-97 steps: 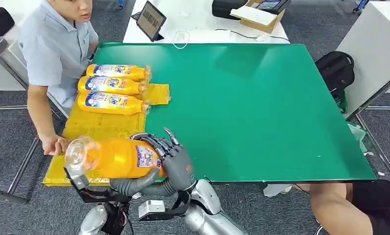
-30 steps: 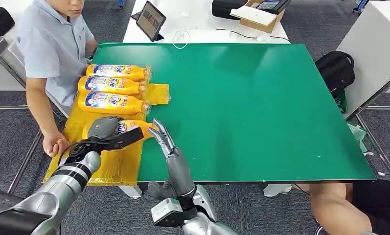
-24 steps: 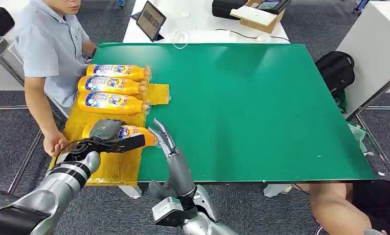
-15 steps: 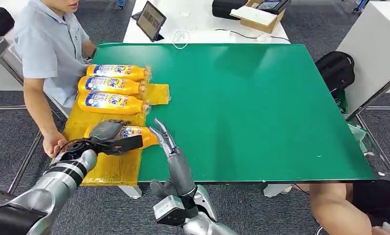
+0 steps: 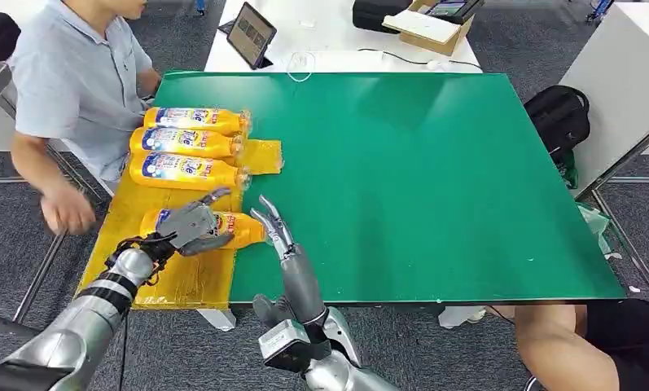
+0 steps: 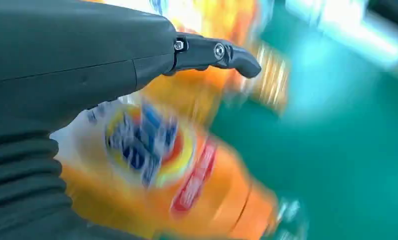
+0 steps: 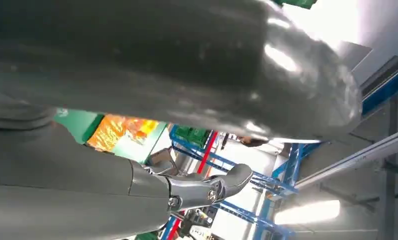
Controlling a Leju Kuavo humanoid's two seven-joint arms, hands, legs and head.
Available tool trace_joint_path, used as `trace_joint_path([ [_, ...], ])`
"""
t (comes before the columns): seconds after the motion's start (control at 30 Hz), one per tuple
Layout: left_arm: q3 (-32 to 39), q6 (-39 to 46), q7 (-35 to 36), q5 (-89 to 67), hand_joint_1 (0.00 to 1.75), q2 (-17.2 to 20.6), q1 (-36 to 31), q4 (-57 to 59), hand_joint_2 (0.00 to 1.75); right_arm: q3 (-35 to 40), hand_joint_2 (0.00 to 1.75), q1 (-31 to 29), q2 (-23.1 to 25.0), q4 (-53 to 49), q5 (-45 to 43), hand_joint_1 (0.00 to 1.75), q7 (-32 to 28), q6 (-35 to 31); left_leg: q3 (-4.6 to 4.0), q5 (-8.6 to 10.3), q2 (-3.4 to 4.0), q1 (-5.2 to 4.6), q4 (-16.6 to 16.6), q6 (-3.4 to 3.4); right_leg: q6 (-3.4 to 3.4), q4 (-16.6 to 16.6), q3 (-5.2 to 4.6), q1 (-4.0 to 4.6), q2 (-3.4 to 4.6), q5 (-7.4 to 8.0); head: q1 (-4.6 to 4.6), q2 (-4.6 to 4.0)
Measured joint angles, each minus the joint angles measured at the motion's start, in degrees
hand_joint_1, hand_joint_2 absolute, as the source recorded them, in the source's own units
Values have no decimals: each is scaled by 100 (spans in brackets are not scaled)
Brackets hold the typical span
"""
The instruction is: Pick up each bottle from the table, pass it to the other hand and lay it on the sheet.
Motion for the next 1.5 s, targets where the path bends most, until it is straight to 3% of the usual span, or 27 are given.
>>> trace_joint_path([
  [0.13,181,1245,-203,438,0,-212,459,-993,175,2,0,0,0,-7,66,0,0,-265,-3,0,-4,-2,0,0,0,-1,-1,-2,-3,-1,0,0],
  [0.17,220,1466,-290,702,0,-309,630,-1404,175,2,175,5,0,-43,122,0,0,-410,-6,-1,-4,-2,0,0,0,-3,-2,-3,-3,-1,-2,0],
  [0.37,240,2551,-457,1330,0,-799,1278,-3143,175,-214,175,206,127,-422,547,0,0,-608,-9,-5,-1,-7,1,2,1,-8,-5,-7,0,0,2,0],
  [0.57,56,2680,-511,2457,0,-1246,2038,-4535,175,-529,175,532,170,-1361,579,0,0,-614,-7,-7,-2,-6,0,1,1,-8,-5,-6,0,-1,0,0],
  [0.6,-12,2687,-520,2654,0,-1314,2246,-4752,175,-632,0,621,162,-1557,665,0,-2,-614,-6,-8,-1,-7,0,1,1,-9,-5,-7,2,-1,0,0],
  [0.77,-230,2728,-562,3176,0,-1569,3227,-5405,175,-1192,0,1168,92,-2079,127,0,-7,-616,-7,-17,-1,-8,-1,3,1,-15,-3,-9,1,-5,2,0],
  [0.83,-225,2647,-691,3548,0,-1646,3582,-5538,175,-1500,0,1426,61,-2081,-610,0,7,-597,-11,-18,-1,-8,-1,3,1,-15,-8,-8,1,-5,0,0],
  [0.97,-217,2512,-823,3866,0,-1729,3959,-5603,175,-1804,0,1665,39,-1943,-767,0,57,-533,-10,-18,-2,-7,-2,2,1,-15,-8,-6,1,-5,0,0],
  [1.0,-212,2597,-745,3866,0,-1748,4021,-5586,0,-1907,175,1694,61,-1767,-654,0,148,-559,-7,-18,-2,-6,-3,2,0,-15,-5,-4,2,-6,0,0],
  [1.17,-217,2438,-599,4279,0,-1827,4311,-5374,0,-2551,175,1899,221,-988,-753,0,149,-577,-8,-15,-3,-6,-3,3,0,-14,-3,-4,-1,-6,-2,0],
  [1.2,-225,2429,-601,4292,0,-1834,4332,-5358,175,-2592,175,1924,230,-945,-893,0,151,-529,-8,-15,-3,-6,-3,3,0,-14,-4,-4,0,-5,0,0],
  [1.3,-228,2411,-609,4338,0,-1840,4356,-5341,175,-2671,175,1958,234,-898,-1299,0,269,-286,-7,-15,-2,-6,-2,3,0,-14,-3,-5,0,-6,-2,0],
  [1.33,-225,2390,-631,4354,0,-1840,4360,-5341,0,-2708,175,1969,243,-901,-1557,0,306,-141,-7,-15,-2,-6,-2,3,0,-14,-3,-5,-1,-6,0,0],
  [1.5,-239,2256,-743,4437,0,-1862,4284,-5339,0,-2855,175,1965,236,-1029,-1145,0,81,-328,-6,-15,-2,-7,-2,3,0,-14,-2,-5,0,-5,0,0],
])
